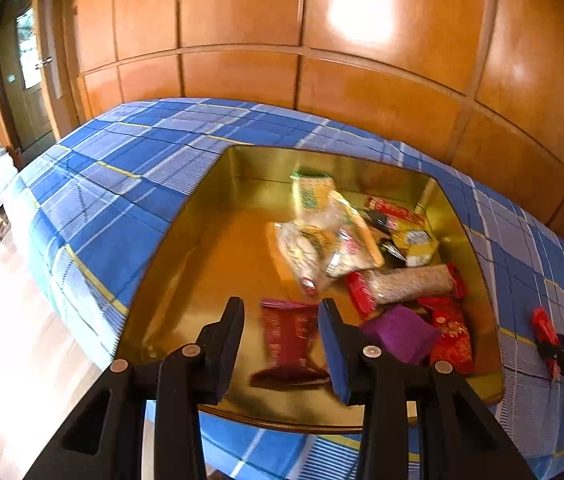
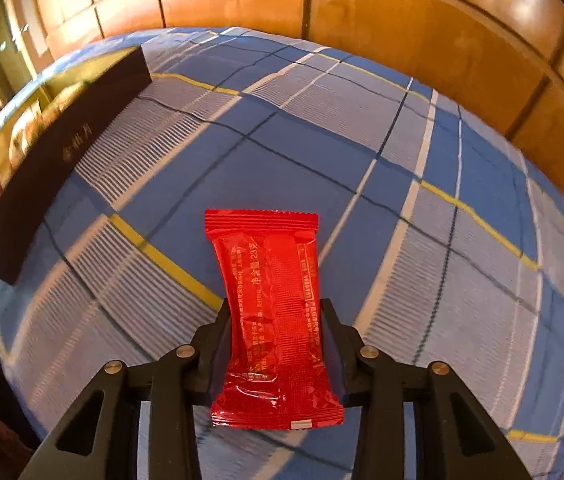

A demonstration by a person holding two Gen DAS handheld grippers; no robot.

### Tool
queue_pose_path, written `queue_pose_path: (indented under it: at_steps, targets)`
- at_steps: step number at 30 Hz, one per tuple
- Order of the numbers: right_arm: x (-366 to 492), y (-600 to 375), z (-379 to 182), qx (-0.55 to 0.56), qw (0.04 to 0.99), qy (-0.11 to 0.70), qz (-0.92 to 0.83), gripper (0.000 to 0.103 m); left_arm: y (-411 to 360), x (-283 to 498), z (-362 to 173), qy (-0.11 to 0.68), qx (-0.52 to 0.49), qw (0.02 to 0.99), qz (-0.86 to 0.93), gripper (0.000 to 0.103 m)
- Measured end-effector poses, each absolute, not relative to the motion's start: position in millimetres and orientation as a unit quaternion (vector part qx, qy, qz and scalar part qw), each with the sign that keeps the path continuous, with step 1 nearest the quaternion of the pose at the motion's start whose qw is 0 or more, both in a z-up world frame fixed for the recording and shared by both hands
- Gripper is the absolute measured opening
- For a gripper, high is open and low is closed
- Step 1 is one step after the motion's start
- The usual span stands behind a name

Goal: Organize snacks
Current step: 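Carry the red packet into the tray and open the right tool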

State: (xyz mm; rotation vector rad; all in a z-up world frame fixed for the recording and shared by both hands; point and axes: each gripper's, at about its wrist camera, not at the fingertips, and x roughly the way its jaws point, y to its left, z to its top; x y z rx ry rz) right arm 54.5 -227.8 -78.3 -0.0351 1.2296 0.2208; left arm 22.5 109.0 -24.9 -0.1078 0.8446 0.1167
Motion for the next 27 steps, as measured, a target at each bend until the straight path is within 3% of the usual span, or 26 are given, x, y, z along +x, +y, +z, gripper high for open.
queue_pose_path:
  at_steps: [15, 27]
  targets:
    - [70.4, -62.7, 24.8, 0.016, 0.822, 0.486, 0.297, 0.040, 153.5, 15.3, -17.7, 0.387, -0.090, 0.912, 0.105, 0.039]
    - [110.1, 35.0, -45.6, 0.002, 0.771, 0.560, 0.303, 0.048, 156.2, 12.3, -30.4, 0.403, -0.097, 0.905, 0.098, 0.039]
